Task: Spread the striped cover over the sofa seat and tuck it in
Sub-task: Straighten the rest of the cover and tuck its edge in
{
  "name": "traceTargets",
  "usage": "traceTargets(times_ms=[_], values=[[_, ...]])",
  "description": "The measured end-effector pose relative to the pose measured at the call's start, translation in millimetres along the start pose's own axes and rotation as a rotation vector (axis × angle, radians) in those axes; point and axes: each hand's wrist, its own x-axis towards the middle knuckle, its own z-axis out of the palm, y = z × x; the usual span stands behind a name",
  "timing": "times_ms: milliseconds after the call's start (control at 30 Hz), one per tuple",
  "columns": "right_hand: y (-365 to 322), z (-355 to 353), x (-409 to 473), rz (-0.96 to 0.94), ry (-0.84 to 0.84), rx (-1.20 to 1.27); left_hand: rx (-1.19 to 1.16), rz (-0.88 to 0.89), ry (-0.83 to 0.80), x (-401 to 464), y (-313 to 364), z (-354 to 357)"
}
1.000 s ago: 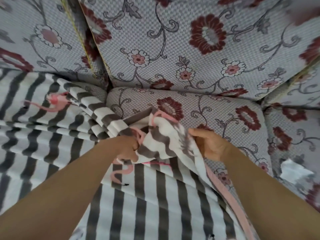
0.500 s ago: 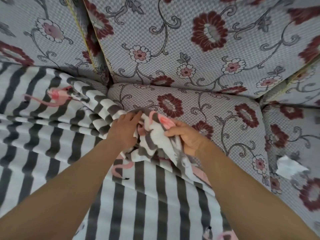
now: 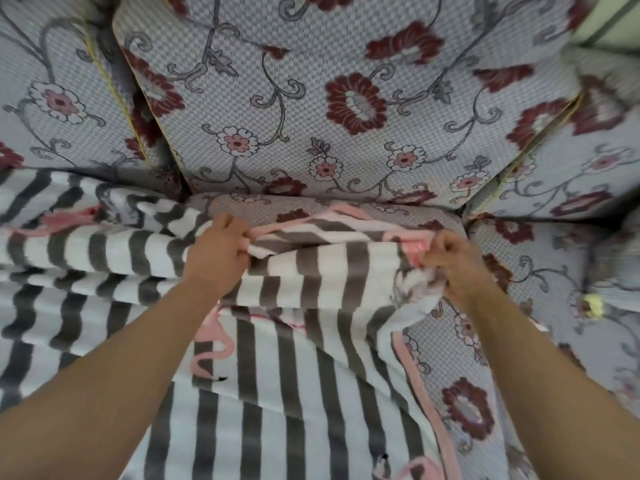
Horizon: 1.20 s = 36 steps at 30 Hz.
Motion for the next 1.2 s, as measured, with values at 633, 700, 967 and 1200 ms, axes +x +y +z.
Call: traceTargets(times_ms=[633,700,967,1200], values=[[116,-33,-52,0.146,0.344,0.272,-0.107,0.109,0.023,55,43,9],[123,-33,-57,0.275,0.284,0.141,-0.048,0.086,-0.158,44,44,23],[118,-31,-58,0.187,0.257,0.192,0.138,0.11,-0.756,-9,36,69],[63,-37,-66,0.038,-0.089,0.336,0.243,0.159,-0.521,-15,34,57]])
